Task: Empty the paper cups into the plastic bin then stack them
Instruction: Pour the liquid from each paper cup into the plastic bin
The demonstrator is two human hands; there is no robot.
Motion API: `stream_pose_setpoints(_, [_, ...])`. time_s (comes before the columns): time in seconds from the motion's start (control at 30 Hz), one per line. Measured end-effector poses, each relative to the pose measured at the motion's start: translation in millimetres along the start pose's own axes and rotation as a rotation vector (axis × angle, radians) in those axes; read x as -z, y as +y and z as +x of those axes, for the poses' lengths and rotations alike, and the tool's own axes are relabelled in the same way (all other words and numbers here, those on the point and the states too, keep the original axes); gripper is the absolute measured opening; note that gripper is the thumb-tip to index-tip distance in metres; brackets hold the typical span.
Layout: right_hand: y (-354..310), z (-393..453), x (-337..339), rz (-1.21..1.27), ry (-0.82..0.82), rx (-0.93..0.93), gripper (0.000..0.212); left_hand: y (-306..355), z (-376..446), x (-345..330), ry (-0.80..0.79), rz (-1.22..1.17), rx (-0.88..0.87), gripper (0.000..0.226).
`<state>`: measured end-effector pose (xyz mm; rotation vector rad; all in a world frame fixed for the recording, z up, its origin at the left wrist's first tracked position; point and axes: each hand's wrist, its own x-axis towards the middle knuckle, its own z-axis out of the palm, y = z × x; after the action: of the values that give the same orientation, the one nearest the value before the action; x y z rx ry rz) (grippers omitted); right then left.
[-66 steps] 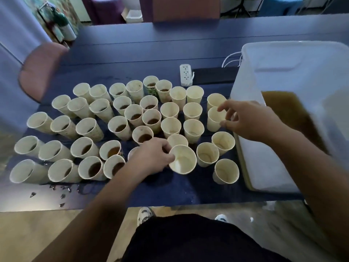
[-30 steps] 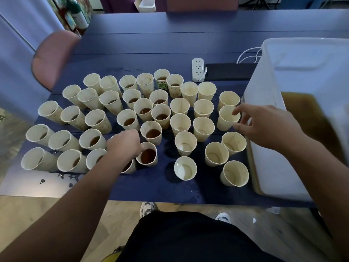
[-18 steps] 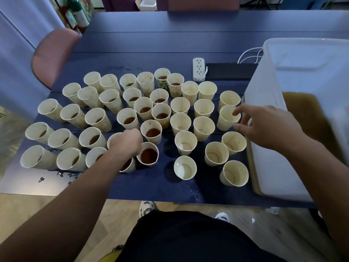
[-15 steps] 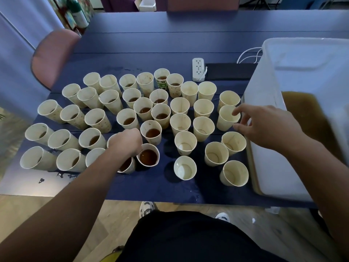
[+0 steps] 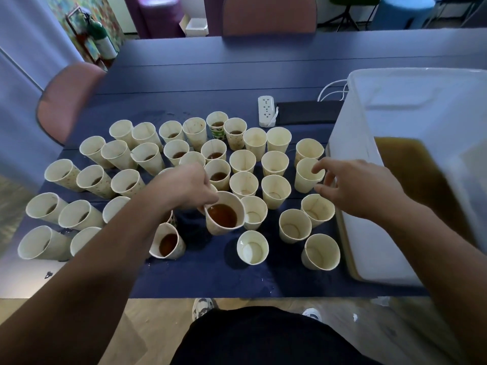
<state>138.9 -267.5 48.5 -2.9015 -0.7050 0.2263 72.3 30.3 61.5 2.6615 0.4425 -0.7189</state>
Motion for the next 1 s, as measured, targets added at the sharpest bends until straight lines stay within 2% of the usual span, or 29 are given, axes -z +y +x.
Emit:
stream_pose_setpoints(0.17, [-0.9,-0.5,-1.1,-0.006,-0.001,0.023,0.039,39.8,-7.3,19.1,0.054,-0.081,-0.115,0.023])
stream_pose_setpoints(0.33, [-2.5,-1.6,6.4,0.097,0.001,0.065,0.063,80.2,-6.1,40.0,0.067,-0.096,-0.207,0.024])
stream_pose_setpoints(0.47, [-0.6,-6.1,16.5,0.275,-0.018,0.090,0.075,111.8,-6.7,56.6,0.086,-0.122,-0.314,0.026])
stream_pose_setpoints(0.6, [3.4,-15.9,26.3,0.592,0.005,0.156,0.084,141.8,-10.2,71.2,0.108,-0.192,-0.414,0.025])
stream_pose_setpoints(0.67, [5.2,-19.7,25.8,0.720,0.097,0.152,0.083,155.3,-11.7,76.5,0.097,-0.235,-0.447,0.025])
stream_pose_setpoints(0.83, [8.6,-24.9,26.9,0.934,0.452,0.022,0.088,189.4,-14.1,76.5,0.057,-0.314,-0.517,0.028])
stream_pose_setpoints(1.0, [28.5,-34.2,30.8,0.952,0.622,-0.036,0.084,219.2,-17.1,63.4,0.021,-0.353,-0.577,0.021])
